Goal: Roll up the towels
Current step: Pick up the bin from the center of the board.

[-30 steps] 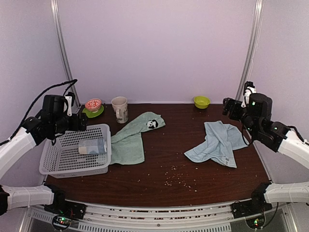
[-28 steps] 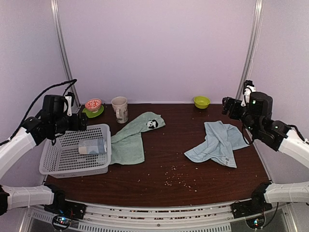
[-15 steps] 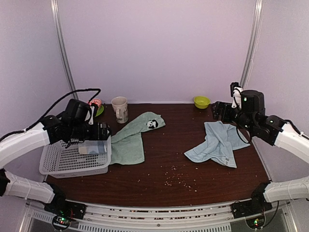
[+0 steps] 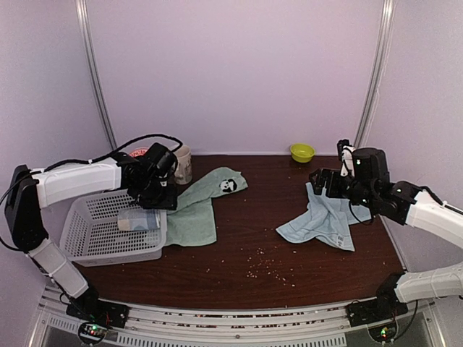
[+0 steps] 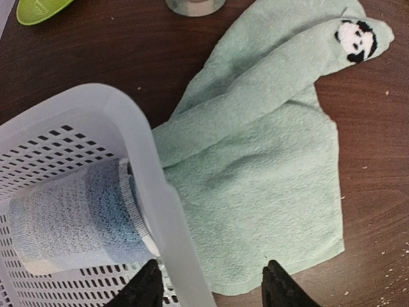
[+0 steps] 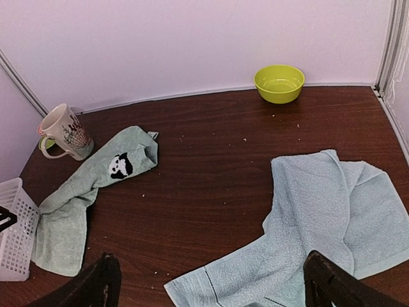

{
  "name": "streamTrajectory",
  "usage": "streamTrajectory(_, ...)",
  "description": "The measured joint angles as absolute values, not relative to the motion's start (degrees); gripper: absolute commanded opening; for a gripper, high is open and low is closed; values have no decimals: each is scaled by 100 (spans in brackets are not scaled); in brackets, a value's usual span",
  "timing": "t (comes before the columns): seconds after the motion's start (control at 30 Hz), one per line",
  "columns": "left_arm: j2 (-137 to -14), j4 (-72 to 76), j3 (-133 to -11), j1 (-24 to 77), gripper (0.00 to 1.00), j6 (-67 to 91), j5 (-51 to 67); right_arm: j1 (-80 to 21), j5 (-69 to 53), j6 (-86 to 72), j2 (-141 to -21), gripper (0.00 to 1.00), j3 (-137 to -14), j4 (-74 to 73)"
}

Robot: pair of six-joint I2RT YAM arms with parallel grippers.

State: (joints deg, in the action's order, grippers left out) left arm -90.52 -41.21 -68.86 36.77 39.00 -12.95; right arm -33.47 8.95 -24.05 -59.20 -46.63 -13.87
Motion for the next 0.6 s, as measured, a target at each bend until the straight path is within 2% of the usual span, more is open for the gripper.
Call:
streamTrajectory(0.07, -9144, -4283, -6914, 3688, 43, 3911, -1404, -3347, 895, -2405, -5920, 100, -4644, -1389)
streamTrajectory(0.2, -9317, -4604, -6969, 3712, 38, 3916, -1597, -3347, 893, -2408, -5920, 100, -4633, -1387)
streamTrajectory(0.6, -9504, -5094, -7216, 3767, 9, 3736, -2056, -3347, 893, -2423, -5913, 100, -4611, -1387)
